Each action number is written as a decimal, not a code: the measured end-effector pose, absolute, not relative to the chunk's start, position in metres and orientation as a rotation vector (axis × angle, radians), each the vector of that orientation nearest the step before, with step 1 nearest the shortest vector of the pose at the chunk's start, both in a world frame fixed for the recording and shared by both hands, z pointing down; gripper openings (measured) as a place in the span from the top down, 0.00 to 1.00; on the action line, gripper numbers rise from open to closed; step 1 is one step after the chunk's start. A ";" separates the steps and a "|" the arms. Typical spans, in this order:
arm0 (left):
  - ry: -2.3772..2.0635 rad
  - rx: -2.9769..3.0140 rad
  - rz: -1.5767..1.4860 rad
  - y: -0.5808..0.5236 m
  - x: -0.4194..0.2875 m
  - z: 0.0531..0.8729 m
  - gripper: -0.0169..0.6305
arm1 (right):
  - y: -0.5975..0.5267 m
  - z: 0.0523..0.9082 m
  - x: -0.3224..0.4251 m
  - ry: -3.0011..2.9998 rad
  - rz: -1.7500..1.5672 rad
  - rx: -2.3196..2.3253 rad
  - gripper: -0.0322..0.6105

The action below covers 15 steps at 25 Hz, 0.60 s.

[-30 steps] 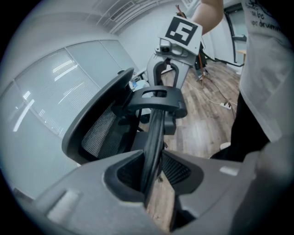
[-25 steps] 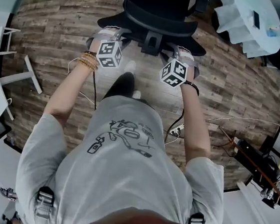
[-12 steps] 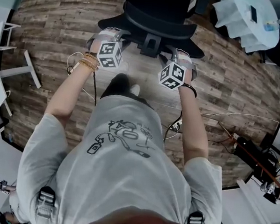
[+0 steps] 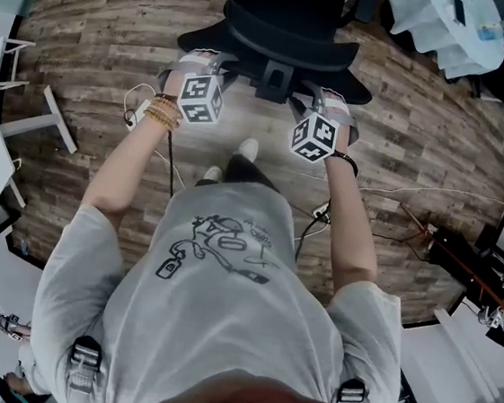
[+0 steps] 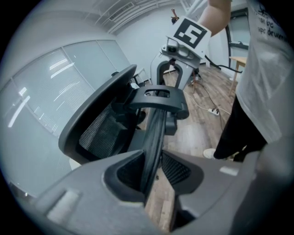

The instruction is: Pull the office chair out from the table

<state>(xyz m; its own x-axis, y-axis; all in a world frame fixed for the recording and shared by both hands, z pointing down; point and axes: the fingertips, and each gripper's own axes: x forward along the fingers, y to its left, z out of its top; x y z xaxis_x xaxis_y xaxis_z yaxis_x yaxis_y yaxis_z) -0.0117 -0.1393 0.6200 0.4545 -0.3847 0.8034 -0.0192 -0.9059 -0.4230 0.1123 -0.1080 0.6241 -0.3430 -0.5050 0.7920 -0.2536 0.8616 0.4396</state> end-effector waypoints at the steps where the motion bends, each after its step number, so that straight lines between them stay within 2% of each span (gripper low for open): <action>1: 0.337 -2.355 -1.431 -0.135 -0.014 0.620 0.79 | -0.103 0.624 0.110 -1.939 -0.286 0.564 0.63; 15: 0.312 -2.342 -1.412 -0.031 -0.040 0.618 0.79 | 0.001 0.624 0.083 -1.938 -0.264 0.589 0.63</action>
<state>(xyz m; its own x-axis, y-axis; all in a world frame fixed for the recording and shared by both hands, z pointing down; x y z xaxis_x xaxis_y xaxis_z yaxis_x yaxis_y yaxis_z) -0.0403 -0.0313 0.6181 0.4685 -0.3803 0.7974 0.0094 -0.9004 -0.4350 0.0828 0.0006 0.6235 -0.3335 -0.5130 0.7910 -0.2829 0.8548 0.4351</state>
